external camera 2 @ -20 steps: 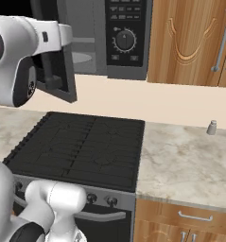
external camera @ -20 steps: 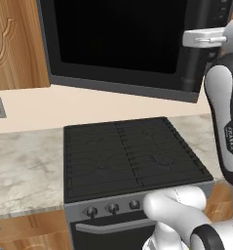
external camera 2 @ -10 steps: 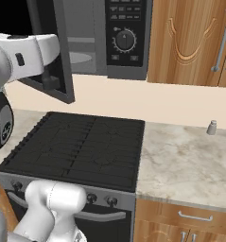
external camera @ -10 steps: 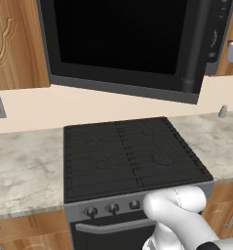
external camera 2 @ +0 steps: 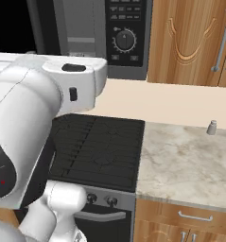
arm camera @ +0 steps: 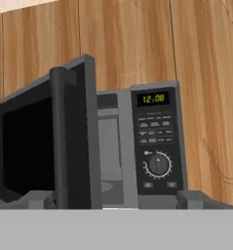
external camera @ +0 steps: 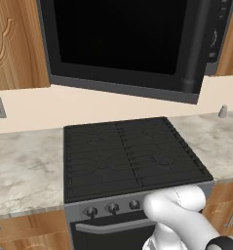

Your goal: Open the microwave door.

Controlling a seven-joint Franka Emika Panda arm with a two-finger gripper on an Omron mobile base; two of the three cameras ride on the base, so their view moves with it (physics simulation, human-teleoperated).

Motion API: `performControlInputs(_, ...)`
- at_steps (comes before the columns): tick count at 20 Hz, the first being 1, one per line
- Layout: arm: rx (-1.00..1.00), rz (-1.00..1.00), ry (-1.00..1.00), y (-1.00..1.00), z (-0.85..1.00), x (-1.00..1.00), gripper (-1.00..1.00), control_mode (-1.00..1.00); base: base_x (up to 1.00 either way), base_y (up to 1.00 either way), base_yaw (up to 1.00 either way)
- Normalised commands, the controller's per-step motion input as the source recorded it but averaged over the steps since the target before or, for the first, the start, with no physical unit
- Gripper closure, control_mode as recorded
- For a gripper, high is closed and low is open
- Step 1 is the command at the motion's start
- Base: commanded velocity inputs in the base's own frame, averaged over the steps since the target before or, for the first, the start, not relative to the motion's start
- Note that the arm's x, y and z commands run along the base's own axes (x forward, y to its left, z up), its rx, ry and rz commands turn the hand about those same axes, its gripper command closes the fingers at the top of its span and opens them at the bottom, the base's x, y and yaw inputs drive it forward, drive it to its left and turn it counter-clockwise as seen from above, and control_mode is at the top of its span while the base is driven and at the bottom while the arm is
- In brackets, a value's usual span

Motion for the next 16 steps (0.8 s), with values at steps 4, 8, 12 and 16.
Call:
performControlInputs(4, 0.43, 0.1, 0.34, -0.61, -0.1, 0.1, -1.0, -1.0, 0.0, 0.0, 0.0)
performControlInputs(8, 0.48, 0.04, 0.38, -0.06, -0.7, 0.4, -1.0, -1.0, 0.0, 0.0, 0.0)
performControlInputs(12, 0.49, 0.03, 0.3, 0.03, -0.86, 0.6, -1.0, -1.0, 0.0, 0.0, 0.0)
performControlInputs(16, 0.51, 0.19, 0.39, 0.01, -0.48, 0.9, -1.0, -1.0, 0.0, 0.0, 0.0)
